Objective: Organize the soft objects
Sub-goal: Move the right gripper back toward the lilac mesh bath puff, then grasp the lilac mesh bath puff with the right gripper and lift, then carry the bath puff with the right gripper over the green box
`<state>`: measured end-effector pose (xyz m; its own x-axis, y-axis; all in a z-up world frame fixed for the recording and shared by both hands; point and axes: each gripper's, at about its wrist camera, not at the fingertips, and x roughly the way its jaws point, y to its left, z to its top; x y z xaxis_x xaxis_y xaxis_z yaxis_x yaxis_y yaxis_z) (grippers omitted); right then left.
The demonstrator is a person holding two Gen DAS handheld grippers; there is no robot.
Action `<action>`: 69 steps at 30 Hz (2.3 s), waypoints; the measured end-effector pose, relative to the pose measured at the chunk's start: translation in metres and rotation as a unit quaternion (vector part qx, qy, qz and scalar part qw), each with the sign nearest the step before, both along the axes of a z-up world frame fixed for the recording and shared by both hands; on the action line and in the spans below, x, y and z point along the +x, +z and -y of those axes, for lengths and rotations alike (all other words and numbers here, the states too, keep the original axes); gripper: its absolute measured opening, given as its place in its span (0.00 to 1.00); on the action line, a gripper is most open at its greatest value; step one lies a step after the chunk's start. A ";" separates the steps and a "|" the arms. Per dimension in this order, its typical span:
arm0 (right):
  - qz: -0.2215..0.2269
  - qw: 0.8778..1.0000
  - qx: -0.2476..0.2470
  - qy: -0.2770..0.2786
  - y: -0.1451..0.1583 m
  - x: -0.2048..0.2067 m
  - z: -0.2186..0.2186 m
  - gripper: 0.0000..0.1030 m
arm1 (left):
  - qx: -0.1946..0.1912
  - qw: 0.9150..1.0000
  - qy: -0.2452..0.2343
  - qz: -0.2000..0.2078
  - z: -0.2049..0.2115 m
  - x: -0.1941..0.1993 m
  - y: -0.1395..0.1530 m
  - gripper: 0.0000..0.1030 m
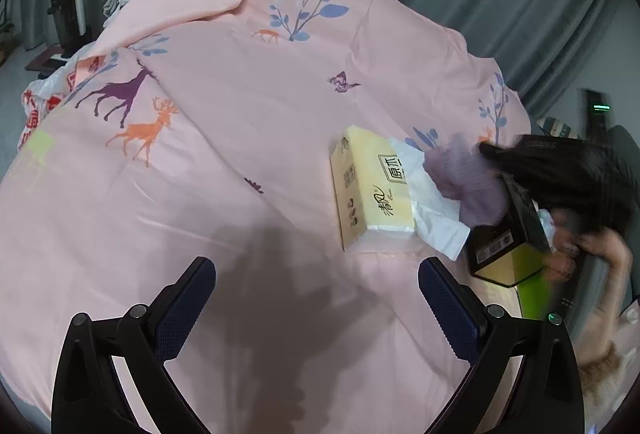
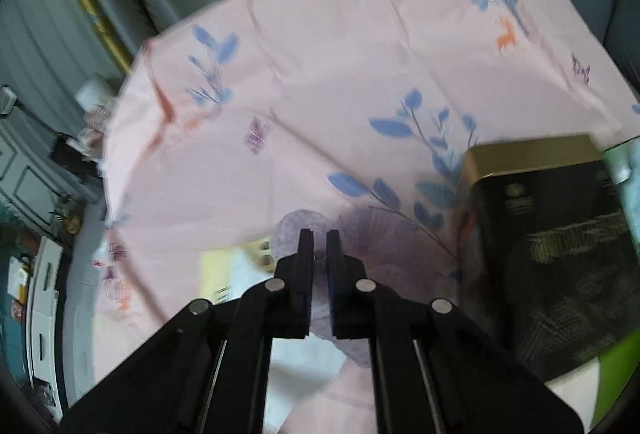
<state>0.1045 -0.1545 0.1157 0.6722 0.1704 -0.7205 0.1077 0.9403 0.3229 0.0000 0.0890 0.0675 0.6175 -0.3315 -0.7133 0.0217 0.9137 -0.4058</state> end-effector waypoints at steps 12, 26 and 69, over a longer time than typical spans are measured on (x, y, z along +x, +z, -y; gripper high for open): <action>-0.031 0.986 -0.035 0.160 -0.025 -0.108 -0.058 0.09 | 0.019 1.000 0.014 0.000 0.001 -0.007 -0.001 0.98; -0.026 0.995 0.020 0.094 -0.029 -0.122 -0.002 0.87 | -0.004 0.999 -0.039 -0.017 0.024 -0.020 -0.007 0.98; -0.007 0.977 0.120 0.178 -0.048 -0.098 -0.057 0.24 | 0.049 0.987 -0.126 0.087 0.085 -0.045 0.015 0.44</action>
